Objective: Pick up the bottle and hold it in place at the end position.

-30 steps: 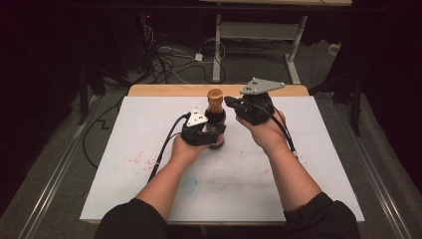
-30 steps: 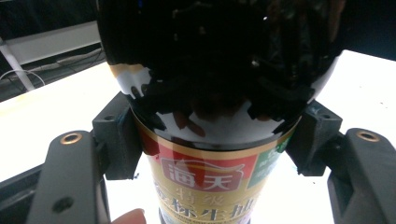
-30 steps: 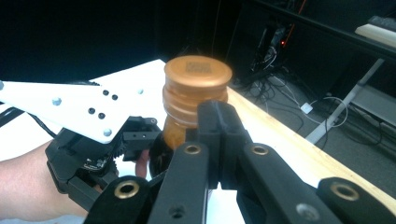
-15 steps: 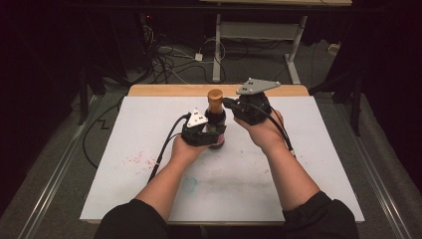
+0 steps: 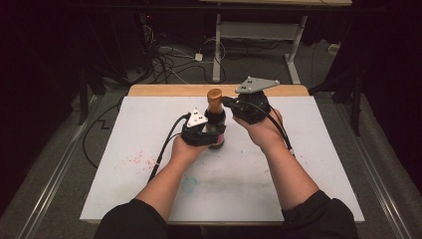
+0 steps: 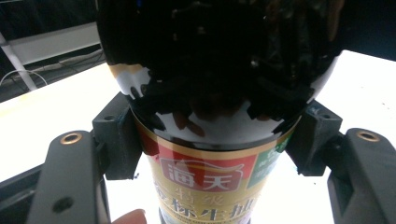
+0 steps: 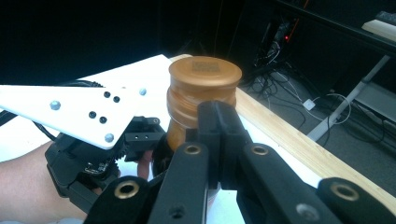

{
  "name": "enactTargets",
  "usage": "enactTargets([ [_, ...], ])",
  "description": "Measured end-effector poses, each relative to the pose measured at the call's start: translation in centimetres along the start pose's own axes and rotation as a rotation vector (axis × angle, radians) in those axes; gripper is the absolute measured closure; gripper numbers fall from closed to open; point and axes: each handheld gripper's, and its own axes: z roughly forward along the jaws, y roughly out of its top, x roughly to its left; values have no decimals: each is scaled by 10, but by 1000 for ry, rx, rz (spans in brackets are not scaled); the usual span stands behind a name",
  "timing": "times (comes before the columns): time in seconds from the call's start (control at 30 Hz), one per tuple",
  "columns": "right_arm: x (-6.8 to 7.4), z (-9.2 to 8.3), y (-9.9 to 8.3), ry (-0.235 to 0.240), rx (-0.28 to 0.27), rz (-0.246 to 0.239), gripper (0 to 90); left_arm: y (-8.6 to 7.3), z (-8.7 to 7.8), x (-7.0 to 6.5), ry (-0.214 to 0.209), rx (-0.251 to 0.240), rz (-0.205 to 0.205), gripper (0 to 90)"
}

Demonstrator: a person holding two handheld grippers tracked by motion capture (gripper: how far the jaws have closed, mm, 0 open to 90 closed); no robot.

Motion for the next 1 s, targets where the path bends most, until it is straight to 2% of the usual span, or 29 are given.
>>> enactTargets([
  [0.77,0,1,4,-7,-42,15,900,0,0,1,0,-5,-14,297],
  [1.0,0,1,5,-9,-51,17,900,0,-1,1,0,0,-4,297],
])
